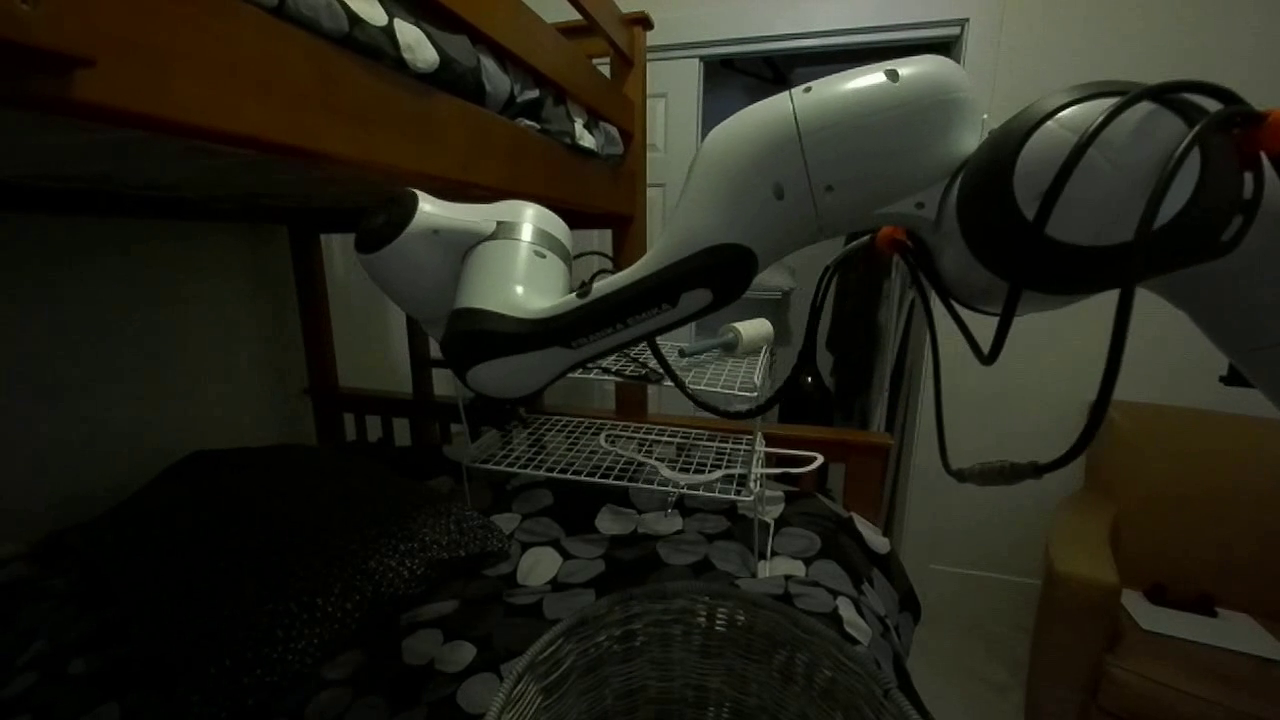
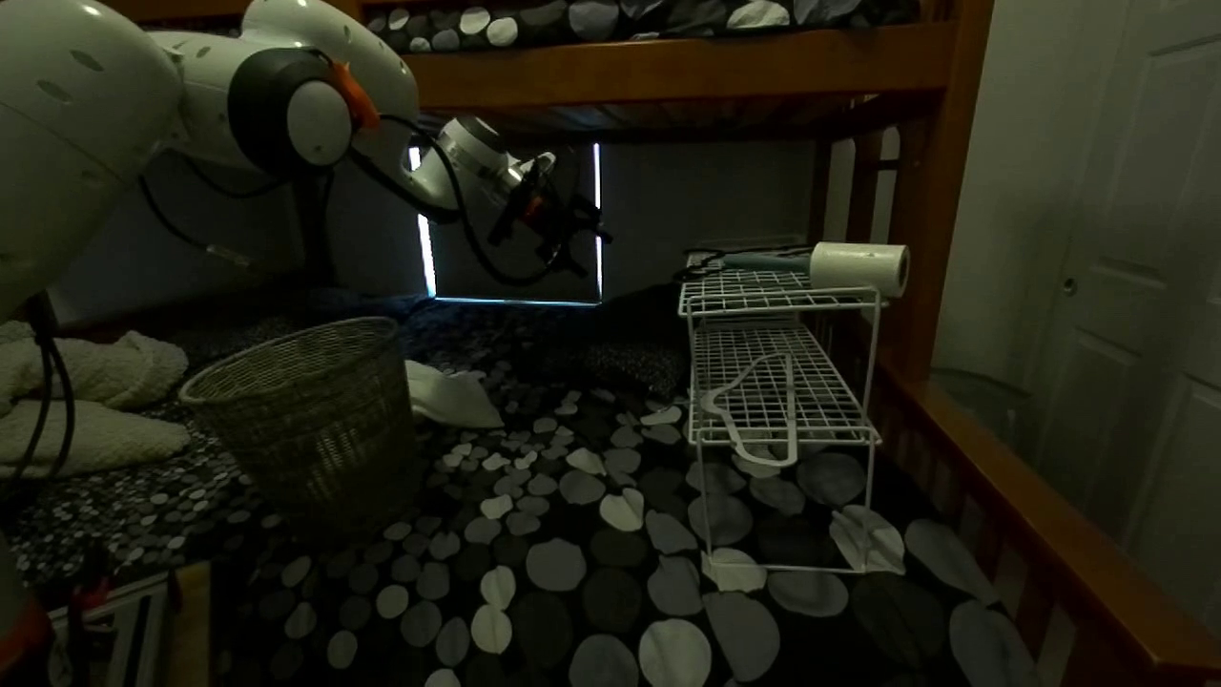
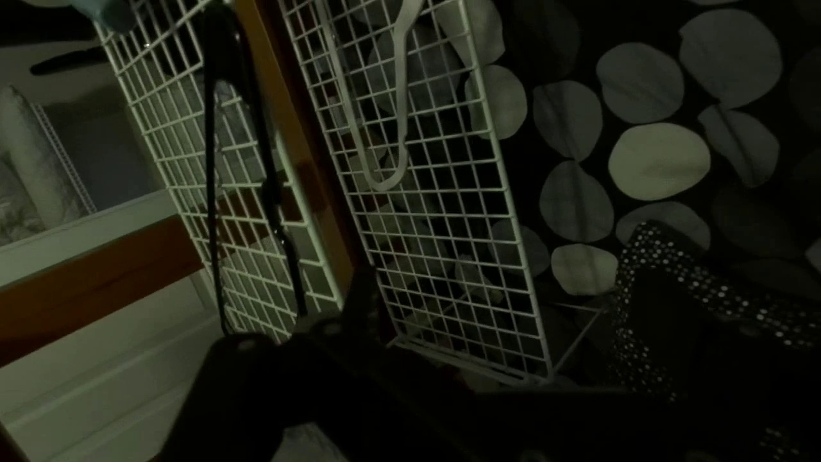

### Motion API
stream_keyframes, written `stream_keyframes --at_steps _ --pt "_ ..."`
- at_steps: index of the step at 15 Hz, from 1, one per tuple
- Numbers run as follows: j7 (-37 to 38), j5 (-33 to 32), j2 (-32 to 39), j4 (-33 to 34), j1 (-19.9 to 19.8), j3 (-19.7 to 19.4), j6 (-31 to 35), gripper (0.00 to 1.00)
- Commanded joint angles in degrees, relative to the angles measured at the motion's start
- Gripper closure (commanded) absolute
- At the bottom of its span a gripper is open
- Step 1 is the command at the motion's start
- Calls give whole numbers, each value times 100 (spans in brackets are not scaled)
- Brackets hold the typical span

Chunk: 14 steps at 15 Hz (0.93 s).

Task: Take the hanger out of the basket

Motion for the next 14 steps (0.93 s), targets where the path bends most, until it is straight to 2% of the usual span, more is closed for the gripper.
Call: stream_keyframes --at_steps 1,2,5,6,7,8,9,10,14 --pt "940 272 -741 -1381 -385 145 275 0" --pt "455 75 -220 -486 -161 53 127 0" --pt "787 111 -454 -964 -269 69 152 0" --pt "757 311 -519 -990 -22 -287 246 0" --pt "767 313 -543 -1016 -22 -282 246 0" --pt "407 426 -719 -1268 -387 159 136 0" --pt "14 633 -997 -1660 -574 270 387 0" --pt "-43 745 -1395 -2226 -842 391 836 0" --pt "-492 1711 -1956 -3115 -1599 842 1917 0"
